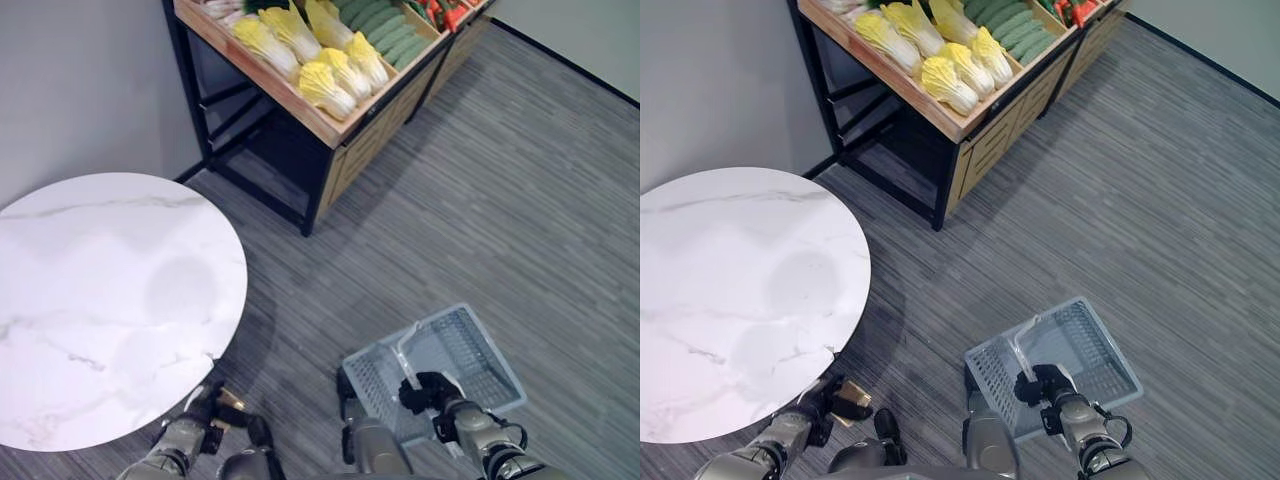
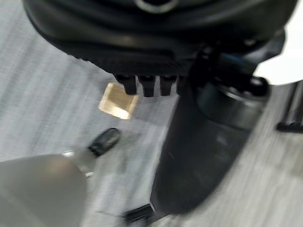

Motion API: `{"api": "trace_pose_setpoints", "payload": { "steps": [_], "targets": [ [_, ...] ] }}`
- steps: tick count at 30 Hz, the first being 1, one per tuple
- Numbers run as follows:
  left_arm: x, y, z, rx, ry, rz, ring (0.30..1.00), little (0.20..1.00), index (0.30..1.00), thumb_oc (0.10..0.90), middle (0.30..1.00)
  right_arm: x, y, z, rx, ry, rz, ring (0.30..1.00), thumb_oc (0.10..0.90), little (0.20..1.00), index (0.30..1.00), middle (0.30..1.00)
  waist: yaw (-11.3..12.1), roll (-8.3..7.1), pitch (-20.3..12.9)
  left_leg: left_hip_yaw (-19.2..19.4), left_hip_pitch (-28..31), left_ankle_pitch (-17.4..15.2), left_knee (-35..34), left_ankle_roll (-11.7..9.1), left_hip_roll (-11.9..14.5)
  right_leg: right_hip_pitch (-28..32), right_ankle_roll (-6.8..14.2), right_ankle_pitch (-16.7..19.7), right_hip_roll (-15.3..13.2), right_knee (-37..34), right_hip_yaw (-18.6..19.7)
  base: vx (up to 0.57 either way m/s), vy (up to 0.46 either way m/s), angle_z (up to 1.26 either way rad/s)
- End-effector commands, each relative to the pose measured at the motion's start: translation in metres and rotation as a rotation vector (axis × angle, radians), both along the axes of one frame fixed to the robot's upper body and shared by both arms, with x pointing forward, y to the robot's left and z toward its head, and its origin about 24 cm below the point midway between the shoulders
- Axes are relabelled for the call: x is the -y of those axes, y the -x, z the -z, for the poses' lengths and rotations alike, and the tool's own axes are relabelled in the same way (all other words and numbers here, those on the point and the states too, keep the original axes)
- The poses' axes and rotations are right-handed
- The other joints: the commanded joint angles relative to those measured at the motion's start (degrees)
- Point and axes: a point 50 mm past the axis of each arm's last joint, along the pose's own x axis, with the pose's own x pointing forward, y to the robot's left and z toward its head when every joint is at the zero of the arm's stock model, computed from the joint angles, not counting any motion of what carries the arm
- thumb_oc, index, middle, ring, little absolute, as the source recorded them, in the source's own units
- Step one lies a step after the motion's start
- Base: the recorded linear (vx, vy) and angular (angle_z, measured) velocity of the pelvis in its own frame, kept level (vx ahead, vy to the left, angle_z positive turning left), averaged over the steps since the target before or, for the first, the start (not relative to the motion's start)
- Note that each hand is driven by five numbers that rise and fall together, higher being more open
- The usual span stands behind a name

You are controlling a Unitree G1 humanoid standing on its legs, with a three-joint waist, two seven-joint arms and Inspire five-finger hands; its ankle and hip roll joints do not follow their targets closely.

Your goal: Get the vegetables into the basket

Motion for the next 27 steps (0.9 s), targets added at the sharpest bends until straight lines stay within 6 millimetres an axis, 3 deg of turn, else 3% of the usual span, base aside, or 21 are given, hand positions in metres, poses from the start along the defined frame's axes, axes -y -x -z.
{"api": "trace_pose_setpoints", "payload": {
  "steps": [1,3,6,17,19,20,21,22,23,24,25,27],
  "targets": [
    [-0.003,0.027,0.010,-0.078,-0.014,-0.005,1.000,1.000,1.000,0.900,1.000,0.007,-0.037,-0.022,0.148,0.034,-0.050,0.300,0.400,0.300,0.300,0.300,2.43,1.58,-0.22,-4.22,1.61,-0.62,0.49,-5.02,2.04,1.56,1.34,-3.85,-0.92,3.67,-0.50,-0.09,-0.029,-0.04],
    [-0.001,0.028,0.011,-0.079,-0.008,0.002,1.000,1.000,1.000,0.900,1.000,0.007,-0.036,-0.022,0.151,0.033,-0.051,0.300,0.400,0.300,0.300,0.300,3.25,1.34,-0.79,-2.85,1.88,-0.22,0.45,-5.18,1.90,3.57,1.40,-3.77,-0.77,2.93,-2.16,-0.03,-0.040,-0.28],
    [0.002,0.032,0.014,-0.097,-0.001,0.001,1.000,1.000,1.000,0.900,1.000,0.005,-0.034,-0.020,0.142,0.031,-0.063,0.300,0.400,0.300,0.300,0.300,2.92,1.53,-1.35,-2.23,2.78,0.17,0.45,-5.75,2.25,3.48,0.45,-4.75,0.21,1.57,-1.65,0.04,-0.045,-0.38],
    [0.010,0.036,0.019,-0.148,-0.013,0.038,1.000,1.000,1.000,0.900,1.000,0.003,-0.017,-0.010,0.071,0.029,-0.078,0.300,0.400,0.300,0.300,0.300,0.78,3.57,-1.84,-4.59,4.90,3.28,-2.26,-8.29,4.78,4.52,-2.63,-9.12,3.75,1.26,-1.98,0.05,-0.104,0.02],
    [0.012,0.033,0.018,-0.138,0.003,0.011,1.000,1.000,1.000,0.900,1.000,0.003,-0.004,-0.002,0.009,0.027,-0.045,0.300,0.400,0.300,0.300,0.300,0.41,3.47,-1.33,-5.96,2.80,3.70,4.11,-9.56,6.16,4.58,-3.89,-10.32,4.89,1.80,-1.30,0.06,-0.205,0.02],
    [0.016,0.026,0.017,-0.097,0.070,-0.080,1.000,1.000,1.000,0.900,1.000,0.008,0.000,-0.001,0.000,0.024,0.020,0.300,0.400,0.300,0.300,0.300,1.72,2.89,0.40,-11.91,-0.22,6.07,11.45,-10.67,6.21,6.16,-4.90,-10.52,5.61,1.84,-0.65,0.11,-0.111,-0.10],
    [0.019,0.026,0.017,-0.063,0.146,-0.179,1.000,1.000,1.000,0.900,1.000,0.007,0.003,0.001,-0.008,0.022,0.021,0.300,0.400,0.300,0.300,0.300,2.91,2.24,0.82,-19.50,-1.72,4.60,9.10,-10.15,3.15,6.73,-4.61,-11.10,5.56,1.72,0.89,0.10,-0.075,-0.08],
    [0.019,0.026,0.017,-0.062,0.146,-0.179,1.000,1.000,1.000,0.900,1.000,0.007,0.002,0.000,-0.007,0.022,0.021,0.300,0.400,0.300,0.300,0.300,2.82,2.16,0.72,-19.55,-1.82,4.83,8.91,-10.11,3.04,6.60,-4.59,-11.02,5.47,1.68,0.83,0.12,0.023,-0.39],
    [0.020,0.029,0.019,-0.065,0.171,-0.210,1.000,1.000,1.000,0.900,1.000,0.007,0.004,0.001,-0.013,0.020,0.018,0.300,0.400,0.300,0.300,0.300,3.72,1.88,0.63,-23.76,-2.32,3.36,5.73,-9.65,1.54,6.81,-4.35,-11.24,5.43,1.68,2.18,0.09,0.019,-0.58],
    [0.021,0.031,0.020,-0.064,0.192,-0.233,1.000,1.000,1.000,0.900,1.000,0.008,0.006,0.001,-0.016,0.019,0.026,0.300,0.400,0.300,0.300,0.300,4.20,1.80,0.55,-26.87,-3.27,3.47,3.48,-9.56,1.82,6.87,-4.01,-11.43,5.38,1.76,3.10,0.20,0.126,-0.81],
    [0.020,0.040,0.022,-0.090,0.197,-0.238,1.000,1.000,1.000,0.900,1.000,0.012,0.011,0.003,-0.038,0.026,0.017,0.300,0.400,0.300,0.300,0.300,4.23,2.29,0.04,-27.70,-2.92,2.70,3.06,-9.04,2.23,6.89,-3.15,-11.63,4.80,2.56,4.69,0.15,0.117,-0.63],
    [0.019,0.039,0.022,-0.089,0.190,-0.229,1.000,1.000,1.000,0.900,1.000,0.013,0.013,0.003,-0.038,0.017,0.033,0.300,0.400,0.300,0.300,0.300,3.70,2.74,-0.32,-26.48,-2.25,2.78,1.61,-8.30,1.47,6.37,-2.99,-11.46,3.95,2.88,5.31,0.08,0.207,-0.51]
  ]
}}
